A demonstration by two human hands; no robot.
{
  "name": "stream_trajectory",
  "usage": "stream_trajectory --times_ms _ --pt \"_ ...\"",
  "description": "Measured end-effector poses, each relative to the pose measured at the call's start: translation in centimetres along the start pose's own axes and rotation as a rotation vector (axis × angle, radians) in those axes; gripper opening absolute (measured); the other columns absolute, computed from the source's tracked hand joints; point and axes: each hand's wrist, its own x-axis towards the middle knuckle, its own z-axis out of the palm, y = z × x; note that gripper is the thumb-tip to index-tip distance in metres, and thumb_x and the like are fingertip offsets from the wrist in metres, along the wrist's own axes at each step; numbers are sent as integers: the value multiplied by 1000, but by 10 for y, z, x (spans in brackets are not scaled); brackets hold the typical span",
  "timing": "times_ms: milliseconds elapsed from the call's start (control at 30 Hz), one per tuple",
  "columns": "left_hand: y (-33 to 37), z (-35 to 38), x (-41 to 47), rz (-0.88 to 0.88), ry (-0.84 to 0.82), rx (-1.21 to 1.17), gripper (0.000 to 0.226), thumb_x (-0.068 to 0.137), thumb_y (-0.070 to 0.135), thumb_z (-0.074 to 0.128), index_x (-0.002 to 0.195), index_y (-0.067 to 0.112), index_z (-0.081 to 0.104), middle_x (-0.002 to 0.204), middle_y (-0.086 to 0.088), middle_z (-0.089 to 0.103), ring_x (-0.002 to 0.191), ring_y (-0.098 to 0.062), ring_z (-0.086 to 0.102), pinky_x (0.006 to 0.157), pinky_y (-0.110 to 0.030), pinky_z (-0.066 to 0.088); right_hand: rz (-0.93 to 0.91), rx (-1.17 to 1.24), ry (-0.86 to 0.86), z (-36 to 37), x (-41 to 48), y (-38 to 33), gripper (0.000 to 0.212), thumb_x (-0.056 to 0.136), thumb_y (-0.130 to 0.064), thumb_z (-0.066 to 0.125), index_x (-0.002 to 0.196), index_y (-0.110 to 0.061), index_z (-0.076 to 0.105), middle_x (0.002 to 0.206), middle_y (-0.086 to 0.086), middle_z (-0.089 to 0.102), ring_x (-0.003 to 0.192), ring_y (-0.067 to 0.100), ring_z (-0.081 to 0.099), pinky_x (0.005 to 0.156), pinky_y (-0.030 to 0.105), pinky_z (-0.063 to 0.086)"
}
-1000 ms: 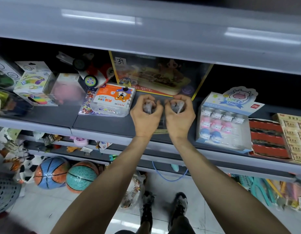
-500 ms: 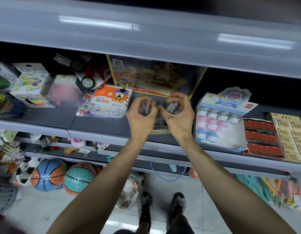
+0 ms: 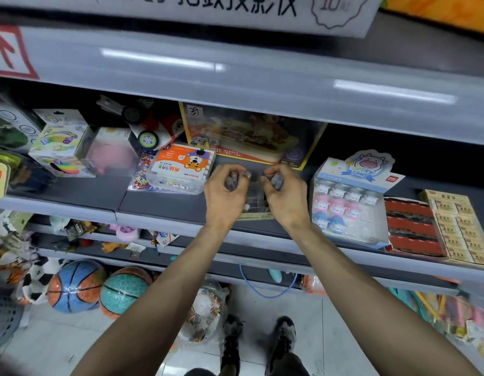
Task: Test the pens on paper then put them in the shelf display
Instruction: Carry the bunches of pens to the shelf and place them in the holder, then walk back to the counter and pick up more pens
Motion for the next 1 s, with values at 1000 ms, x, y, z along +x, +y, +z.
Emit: stream_trajectory --times_ms 1000 --pt "112 -110 -58 -274 -493 728 36 76 38 45 100 25 69 106 -10 75 100 -36 68 81 -40 58 -521 -612 -546 -97 -50 -87 34 103 -38 45 126 -17 59 128 6 63 120 29 55 90 38 50"
